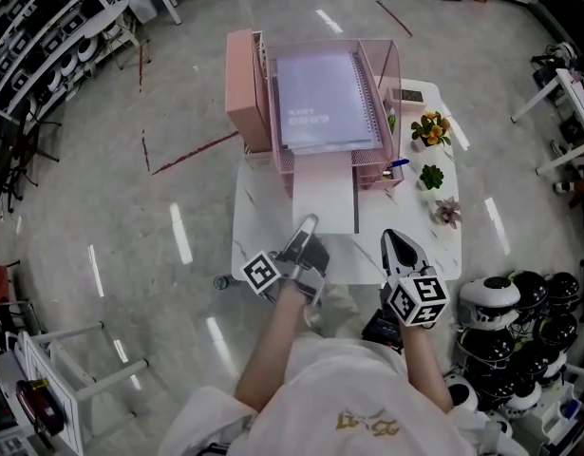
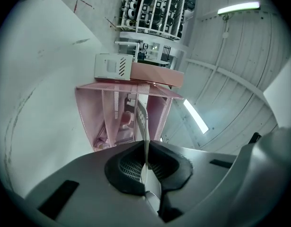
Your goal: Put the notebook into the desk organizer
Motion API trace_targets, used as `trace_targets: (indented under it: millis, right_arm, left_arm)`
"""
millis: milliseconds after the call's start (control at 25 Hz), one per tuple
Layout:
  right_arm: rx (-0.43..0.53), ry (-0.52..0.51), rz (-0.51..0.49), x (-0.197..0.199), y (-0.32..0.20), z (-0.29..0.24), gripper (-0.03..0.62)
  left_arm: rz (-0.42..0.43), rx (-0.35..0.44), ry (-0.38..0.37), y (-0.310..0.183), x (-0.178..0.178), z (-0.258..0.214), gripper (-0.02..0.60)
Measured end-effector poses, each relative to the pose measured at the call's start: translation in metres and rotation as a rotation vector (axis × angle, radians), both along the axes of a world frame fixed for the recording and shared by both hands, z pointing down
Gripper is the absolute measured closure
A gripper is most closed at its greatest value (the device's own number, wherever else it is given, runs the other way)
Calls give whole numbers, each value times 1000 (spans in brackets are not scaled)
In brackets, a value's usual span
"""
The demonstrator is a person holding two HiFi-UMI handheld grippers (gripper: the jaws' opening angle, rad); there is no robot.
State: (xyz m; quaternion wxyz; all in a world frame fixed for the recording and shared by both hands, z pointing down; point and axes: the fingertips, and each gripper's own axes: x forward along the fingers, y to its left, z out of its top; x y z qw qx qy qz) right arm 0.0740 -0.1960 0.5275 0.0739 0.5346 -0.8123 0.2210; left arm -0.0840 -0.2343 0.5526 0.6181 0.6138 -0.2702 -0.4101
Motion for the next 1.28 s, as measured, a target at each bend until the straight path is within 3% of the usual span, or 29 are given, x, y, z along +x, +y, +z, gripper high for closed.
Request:
trace_targets:
  millis: [1120, 1280]
  right_arm:
    - [-34, 3, 12, 19, -44, 11, 585]
    - [-41, 0, 17, 24, -48, 15, 585]
  left_arm:
    - [-103, -44, -73, -64, 7, 15, 552]
    - [-116, -51, -69, -74, 6, 20, 509]
